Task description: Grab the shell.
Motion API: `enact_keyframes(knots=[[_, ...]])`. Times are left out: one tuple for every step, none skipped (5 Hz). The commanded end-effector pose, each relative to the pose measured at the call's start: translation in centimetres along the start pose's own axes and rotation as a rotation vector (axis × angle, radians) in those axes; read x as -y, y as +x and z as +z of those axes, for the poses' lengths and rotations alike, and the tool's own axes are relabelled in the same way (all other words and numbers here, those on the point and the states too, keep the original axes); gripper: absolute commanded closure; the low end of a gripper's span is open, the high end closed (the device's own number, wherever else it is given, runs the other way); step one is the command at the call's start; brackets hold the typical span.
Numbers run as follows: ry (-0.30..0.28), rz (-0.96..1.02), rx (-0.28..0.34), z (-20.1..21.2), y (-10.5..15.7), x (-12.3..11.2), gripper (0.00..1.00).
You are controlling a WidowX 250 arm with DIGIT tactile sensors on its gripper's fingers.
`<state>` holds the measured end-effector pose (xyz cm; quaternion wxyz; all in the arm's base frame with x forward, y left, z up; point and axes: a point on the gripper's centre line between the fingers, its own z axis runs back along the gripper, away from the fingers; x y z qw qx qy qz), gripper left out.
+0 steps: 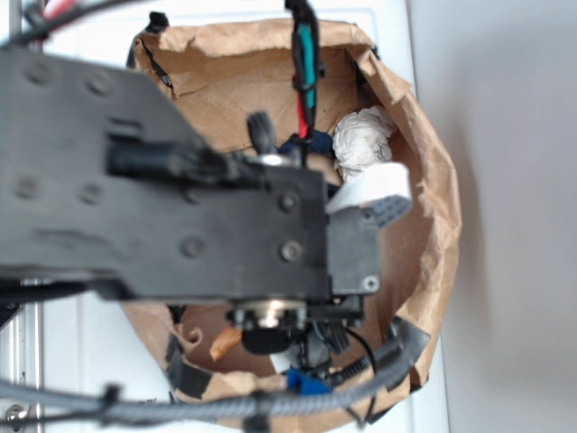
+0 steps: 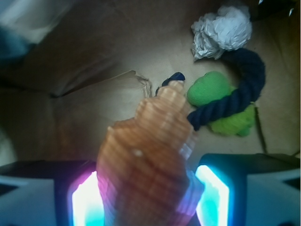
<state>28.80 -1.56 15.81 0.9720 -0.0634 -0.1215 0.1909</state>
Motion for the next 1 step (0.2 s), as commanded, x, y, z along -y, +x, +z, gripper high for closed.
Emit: enact_keyframes(knots=[[-0.015, 0.045, 0.101, 4.27, 2.4, -0.58, 1.0]])
